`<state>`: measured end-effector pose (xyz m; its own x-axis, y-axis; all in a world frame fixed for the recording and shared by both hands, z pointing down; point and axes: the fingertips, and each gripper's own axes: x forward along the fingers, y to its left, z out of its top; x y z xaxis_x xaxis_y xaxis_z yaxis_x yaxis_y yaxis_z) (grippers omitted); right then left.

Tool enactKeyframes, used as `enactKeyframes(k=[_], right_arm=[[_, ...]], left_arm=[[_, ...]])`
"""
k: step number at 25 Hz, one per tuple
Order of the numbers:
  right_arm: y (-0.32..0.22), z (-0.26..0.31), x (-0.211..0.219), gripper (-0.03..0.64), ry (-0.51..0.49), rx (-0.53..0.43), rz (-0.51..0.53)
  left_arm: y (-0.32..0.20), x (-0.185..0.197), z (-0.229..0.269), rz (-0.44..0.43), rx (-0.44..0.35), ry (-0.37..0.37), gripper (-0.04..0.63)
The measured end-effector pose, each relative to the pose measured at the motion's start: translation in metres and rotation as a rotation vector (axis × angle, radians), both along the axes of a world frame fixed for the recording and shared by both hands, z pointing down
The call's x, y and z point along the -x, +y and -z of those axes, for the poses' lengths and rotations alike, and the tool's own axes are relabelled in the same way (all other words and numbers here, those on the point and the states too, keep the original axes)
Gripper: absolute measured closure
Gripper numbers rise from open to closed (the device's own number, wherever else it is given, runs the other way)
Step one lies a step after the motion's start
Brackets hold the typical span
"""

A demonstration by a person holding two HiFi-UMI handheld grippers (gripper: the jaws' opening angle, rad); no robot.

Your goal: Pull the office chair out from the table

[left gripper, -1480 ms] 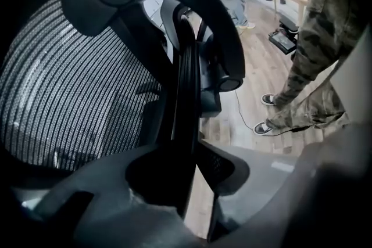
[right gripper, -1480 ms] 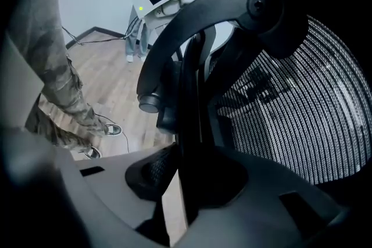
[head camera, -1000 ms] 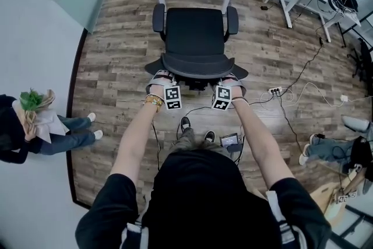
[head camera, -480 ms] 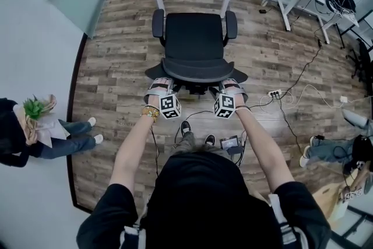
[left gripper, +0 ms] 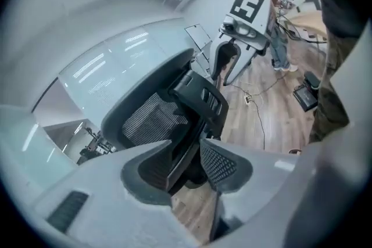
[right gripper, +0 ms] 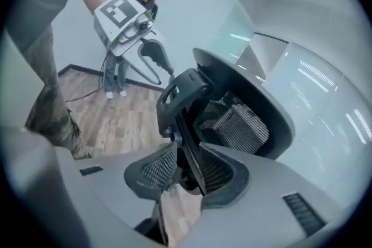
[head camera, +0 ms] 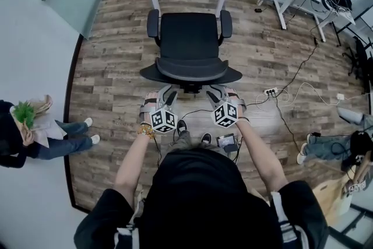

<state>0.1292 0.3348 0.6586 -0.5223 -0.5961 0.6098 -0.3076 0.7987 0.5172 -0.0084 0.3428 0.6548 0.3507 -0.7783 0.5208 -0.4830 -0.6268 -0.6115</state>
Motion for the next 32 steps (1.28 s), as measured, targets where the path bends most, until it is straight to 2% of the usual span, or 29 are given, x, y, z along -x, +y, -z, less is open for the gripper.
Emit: enactKeyframes(k=[3, 7, 11, 14, 18, 21, 27, 32], right_arm=[[0.0, 0.026, -0.001, 0.512, -0.098, -0.015, -0.052], [0.001, 0.07, 0.002, 0.517, -0.253, -0.04, -0.119], [-0.004, 0.118, 0.017, 0.524, -0.393, -0.099, -0.16], [-0.011, 0.149, 0.024, 0.529, -0.501, -0.131, -0.193], [-0.016, 0.193, 0.031, 0.538, -0.639, -0.194, -0.23], [-0.019, 0.227, 0.034, 0.546, -0.707, -0.252, -0.239], [-0.018, 0.267, 0.042, 0.577, -0.772, -0.322, -0.235], [-0.02, 0.278, 0.048, 0.589, -0.811, -0.334, -0.232]], left_arm=[[0.005, 0.005, 0.016, 0.066, -0.022, 0.1, 0.433], [0.002, 0.0, 0.05, 0.167, -0.059, 0.292, 0.44], [-0.007, -0.001, 0.102, 0.245, -0.148, 0.466, 0.453], [-0.017, -0.006, 0.141, 0.259, -0.216, 0.556, 0.462], [-0.026, -0.017, 0.182, 0.252, -0.271, 0.636, 0.466], [-0.03, -0.022, 0.217, 0.247, -0.326, 0.688, 0.472], [-0.028, -0.028, 0.263, 0.232, -0.397, 0.763, 0.478], [-0.026, -0.028, 0.275, 0.244, -0.42, 0.796, 0.541]])
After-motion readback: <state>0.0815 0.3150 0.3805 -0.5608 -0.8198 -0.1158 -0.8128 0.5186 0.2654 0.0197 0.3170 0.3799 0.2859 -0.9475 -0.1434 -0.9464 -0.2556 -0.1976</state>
